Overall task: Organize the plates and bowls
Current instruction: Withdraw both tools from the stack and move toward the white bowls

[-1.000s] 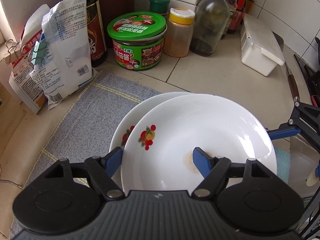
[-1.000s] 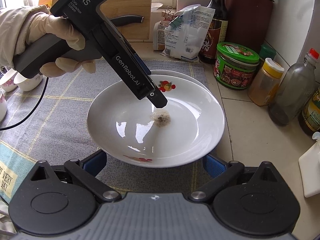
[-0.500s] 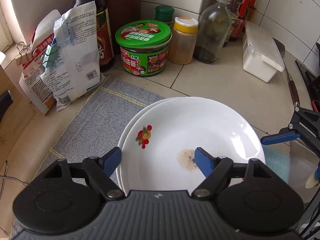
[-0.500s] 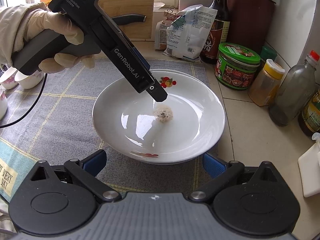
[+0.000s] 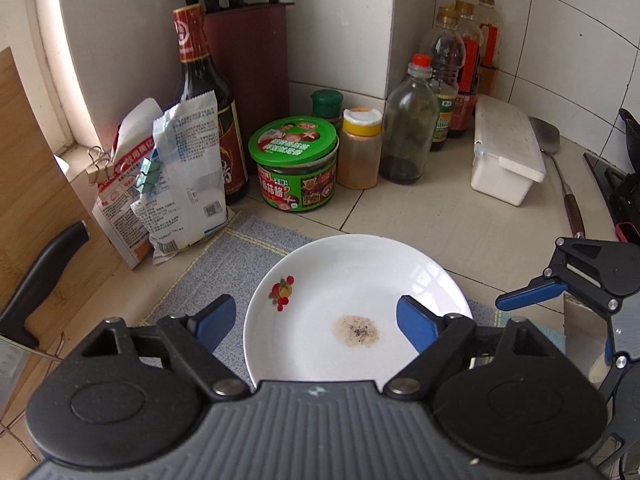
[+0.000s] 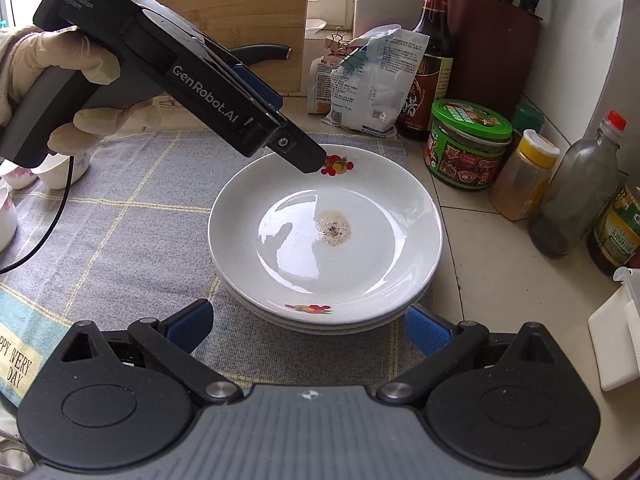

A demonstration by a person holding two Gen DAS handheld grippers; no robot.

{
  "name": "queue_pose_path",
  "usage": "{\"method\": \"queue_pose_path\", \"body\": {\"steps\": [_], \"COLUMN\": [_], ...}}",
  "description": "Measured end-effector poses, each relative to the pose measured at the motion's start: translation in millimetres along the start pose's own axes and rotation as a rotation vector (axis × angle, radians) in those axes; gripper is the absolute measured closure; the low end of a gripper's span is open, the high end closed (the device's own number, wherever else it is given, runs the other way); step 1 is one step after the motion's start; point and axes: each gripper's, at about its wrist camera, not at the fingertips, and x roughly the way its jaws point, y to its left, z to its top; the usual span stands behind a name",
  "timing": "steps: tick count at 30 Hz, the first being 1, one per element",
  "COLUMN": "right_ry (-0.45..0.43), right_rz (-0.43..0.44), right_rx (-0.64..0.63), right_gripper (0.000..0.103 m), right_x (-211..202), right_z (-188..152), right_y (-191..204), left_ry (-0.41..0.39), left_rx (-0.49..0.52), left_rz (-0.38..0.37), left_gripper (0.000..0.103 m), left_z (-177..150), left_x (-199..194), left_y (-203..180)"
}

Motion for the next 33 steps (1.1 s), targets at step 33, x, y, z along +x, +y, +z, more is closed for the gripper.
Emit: {"method": "queue_pose_path", "body": {"steps": [33], "right_ry": [-0.034], "right_rz": [0.124], "right_rx": [-0.103], "right_gripper": [0.0], "right_x": [-9.7], "right_z": [-4.9], "right_y": [44.7], "left_ry": [-0.139], "left_rx": [-0.25], "left_rz": [0.432], "left_gripper": [0.008], "left_z": [-127.5], "left_x": [-118.1], "left_y": [-67.5]}}
